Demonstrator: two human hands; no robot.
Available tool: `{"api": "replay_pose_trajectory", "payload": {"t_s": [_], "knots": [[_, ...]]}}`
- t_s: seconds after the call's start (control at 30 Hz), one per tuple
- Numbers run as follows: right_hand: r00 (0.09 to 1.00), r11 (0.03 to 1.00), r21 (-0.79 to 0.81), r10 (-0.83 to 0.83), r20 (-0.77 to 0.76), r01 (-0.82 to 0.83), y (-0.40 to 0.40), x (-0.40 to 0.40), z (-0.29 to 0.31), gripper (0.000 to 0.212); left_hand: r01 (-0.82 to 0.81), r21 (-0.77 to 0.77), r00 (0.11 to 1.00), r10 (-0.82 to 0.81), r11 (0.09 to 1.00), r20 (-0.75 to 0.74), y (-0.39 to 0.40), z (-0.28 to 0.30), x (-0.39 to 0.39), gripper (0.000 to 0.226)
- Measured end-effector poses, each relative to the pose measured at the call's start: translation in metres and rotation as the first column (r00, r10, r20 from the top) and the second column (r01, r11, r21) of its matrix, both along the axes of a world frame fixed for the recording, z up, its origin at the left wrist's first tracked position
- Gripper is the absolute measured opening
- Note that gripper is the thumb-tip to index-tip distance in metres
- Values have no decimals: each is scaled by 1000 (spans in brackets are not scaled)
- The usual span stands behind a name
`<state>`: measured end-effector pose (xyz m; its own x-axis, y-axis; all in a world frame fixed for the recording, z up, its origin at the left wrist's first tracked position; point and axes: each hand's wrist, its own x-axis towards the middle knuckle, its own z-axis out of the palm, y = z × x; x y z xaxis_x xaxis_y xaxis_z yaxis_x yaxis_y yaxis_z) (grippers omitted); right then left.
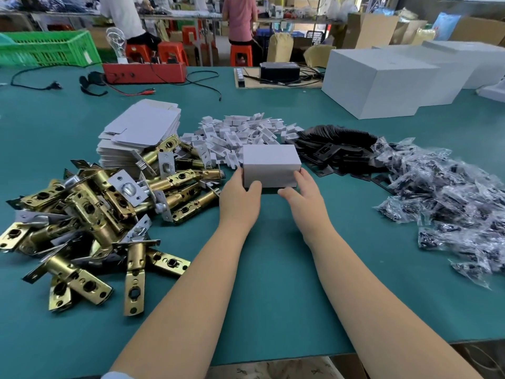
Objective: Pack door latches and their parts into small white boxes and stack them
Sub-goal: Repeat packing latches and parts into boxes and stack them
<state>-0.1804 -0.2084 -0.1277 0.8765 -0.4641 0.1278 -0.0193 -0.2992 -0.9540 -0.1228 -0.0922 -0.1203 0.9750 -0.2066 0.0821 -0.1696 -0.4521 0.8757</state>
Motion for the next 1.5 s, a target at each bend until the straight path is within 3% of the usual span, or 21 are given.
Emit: {"api": "replay_pose_trajectory", "payload": {"t_s": [0.17, 0.37, 0.57, 0.73, 0.9, 1.03, 1.17, 1.37, 1.5], "knots": [[985, 977, -204, 31, -171, -66, 1, 5, -2, 68, 112, 196, 992, -122, 974, 38, 3, 0, -13, 47], [986, 956, -286, 12, -169, -60, 1, 7, -2, 70, 136, 366, 989, -149, 921, 7, -1, 1, -5, 70], [984, 974, -221, 0, -180, -40, 1, 6, -2, 73, 115, 299, 992, -128, 947, 24, -1, 0, -5, 74], [990, 998, 15, 66, -121, -65, 2, -2, 6, 86, 161, 216, 986, -164, 963, -5, 1, 0, -3, 71], [994, 991, 106, 93, -55, -87, -1, -5, 9, 71, 160, 10, 984, -159, 987, -78, 5, 1, -4, 70], [994, 996, 54, 74, -80, -70, 0, -4, 13, 76, 203, -116, 968, -218, 972, -128, 12, 3, -4, 71], [997, 999, -35, 16, -78, -19, -1, 0, 5, 64, 199, -134, 968, -216, 971, -127, 13, 5, -6, 68], [997, 999, -39, 14, -76, -17, -4, 1, 0, 65, 225, -116, 963, -239, 967, -121, 12, 7, -8, 78], [991, 984, -170, 26, -128, -48, -2, 4, 1, 67, 206, 5, 976, -204, 979, -81, 9, -2, -7, 73]]}}
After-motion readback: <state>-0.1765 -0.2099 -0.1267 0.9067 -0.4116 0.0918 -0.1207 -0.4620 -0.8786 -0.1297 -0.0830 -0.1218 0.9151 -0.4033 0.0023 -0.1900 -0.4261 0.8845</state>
